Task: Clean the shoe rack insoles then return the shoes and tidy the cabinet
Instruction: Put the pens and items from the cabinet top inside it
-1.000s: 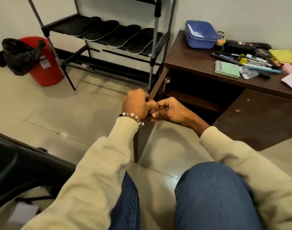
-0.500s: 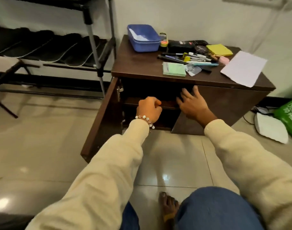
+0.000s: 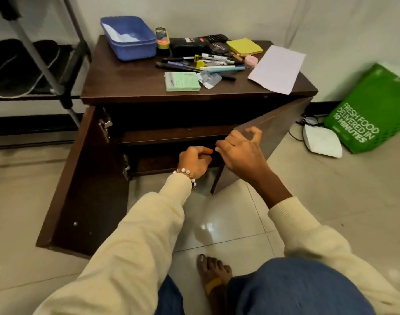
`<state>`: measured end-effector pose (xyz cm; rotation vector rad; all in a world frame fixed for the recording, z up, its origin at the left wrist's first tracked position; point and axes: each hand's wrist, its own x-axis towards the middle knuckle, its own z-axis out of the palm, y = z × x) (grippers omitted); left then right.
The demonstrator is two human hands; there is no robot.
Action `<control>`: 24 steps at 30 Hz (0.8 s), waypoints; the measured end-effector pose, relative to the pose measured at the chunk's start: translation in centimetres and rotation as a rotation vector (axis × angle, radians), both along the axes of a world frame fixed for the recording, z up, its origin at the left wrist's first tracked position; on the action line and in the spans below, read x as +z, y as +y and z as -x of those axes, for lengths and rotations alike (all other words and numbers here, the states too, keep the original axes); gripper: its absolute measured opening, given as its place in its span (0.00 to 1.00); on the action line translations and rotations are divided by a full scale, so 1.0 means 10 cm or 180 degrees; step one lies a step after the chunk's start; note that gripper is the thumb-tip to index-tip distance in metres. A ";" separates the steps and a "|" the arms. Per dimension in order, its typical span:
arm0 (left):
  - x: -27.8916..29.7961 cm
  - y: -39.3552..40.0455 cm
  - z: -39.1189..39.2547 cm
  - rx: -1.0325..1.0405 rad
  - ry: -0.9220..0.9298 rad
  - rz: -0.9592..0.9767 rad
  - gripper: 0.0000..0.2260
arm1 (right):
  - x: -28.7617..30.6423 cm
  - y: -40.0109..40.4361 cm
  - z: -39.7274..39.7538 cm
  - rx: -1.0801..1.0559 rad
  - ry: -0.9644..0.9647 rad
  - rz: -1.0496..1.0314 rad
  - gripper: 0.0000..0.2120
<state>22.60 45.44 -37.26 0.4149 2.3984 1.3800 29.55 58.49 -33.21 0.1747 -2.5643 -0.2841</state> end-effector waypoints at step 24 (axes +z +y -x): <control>-0.09 0.68 0.57 0.0278 -0.0293 -0.0954 0.40 | -0.05 0.57 -0.27 -0.0555 -0.0477 0.2565 0.13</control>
